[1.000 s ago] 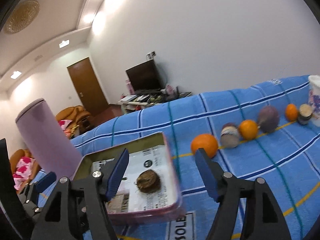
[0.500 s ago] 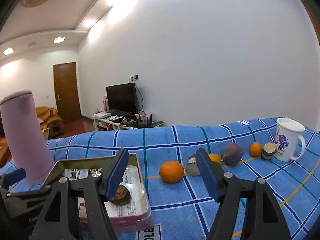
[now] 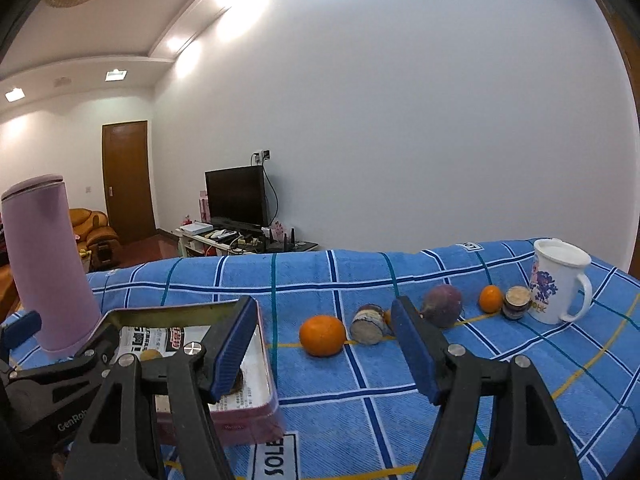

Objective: Organize fruits
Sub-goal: 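Withdraw both open grippers from the tin toward the fruit row, then grasp the small round can with beige lid using the right gripper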

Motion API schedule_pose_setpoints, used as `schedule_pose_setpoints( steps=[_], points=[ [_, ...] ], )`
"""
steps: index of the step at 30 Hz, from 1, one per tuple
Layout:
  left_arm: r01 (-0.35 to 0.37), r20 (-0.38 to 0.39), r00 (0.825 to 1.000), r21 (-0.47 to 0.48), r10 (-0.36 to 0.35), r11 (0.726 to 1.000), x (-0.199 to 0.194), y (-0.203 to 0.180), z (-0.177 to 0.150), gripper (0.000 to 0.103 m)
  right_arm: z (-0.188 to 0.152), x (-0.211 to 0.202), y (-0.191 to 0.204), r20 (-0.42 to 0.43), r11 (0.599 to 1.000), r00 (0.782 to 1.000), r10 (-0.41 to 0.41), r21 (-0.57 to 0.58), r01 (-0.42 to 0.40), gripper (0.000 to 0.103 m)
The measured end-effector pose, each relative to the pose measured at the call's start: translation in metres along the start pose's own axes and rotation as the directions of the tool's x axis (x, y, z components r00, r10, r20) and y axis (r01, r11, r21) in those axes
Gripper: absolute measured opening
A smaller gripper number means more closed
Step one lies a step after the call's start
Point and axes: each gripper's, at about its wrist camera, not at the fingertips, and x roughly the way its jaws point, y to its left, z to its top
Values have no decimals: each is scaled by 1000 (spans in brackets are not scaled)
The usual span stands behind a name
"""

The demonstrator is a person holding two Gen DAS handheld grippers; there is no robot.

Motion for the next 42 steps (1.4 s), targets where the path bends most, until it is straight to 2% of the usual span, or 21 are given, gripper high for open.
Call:
schedule_pose_setpoints(
  steps=[10, 18, 25, 30, 36, 42],
  points=[
    [33, 19, 999, 22, -33, 999, -10, -11, -1, 103, -2, -6, -19, -57, 1000, 998, 13, 14, -12, 71],
    [62, 38, 997, 61, -65, 996, -23, -30, -5, 103, -7, -4, -53, -134, 997, 991, 20, 78, -10, 71],
    [102, 7, 995, 101, -103, 990, -33, -55, -9, 103, -11, -5, -83, -179, 995, 984, -4, 94, 21, 71],
    [185, -62, 982, 129, -179, 974, -38, -79, -15, 103, -14, -2, -121, -225, 995, 974, -34, 87, 55, 71],
    [243, -116, 968, 185, -224, 952, -43, -117, -17, 103, -15, 10, -181, -291, 986, 954, -69, 125, 109, 71],
    [327, -202, 935, 165, -293, 930, -36, -155, -10, 103, -14, 40, -230, -378, 975, 925, -48, 182, 125, 69]
  ],
)
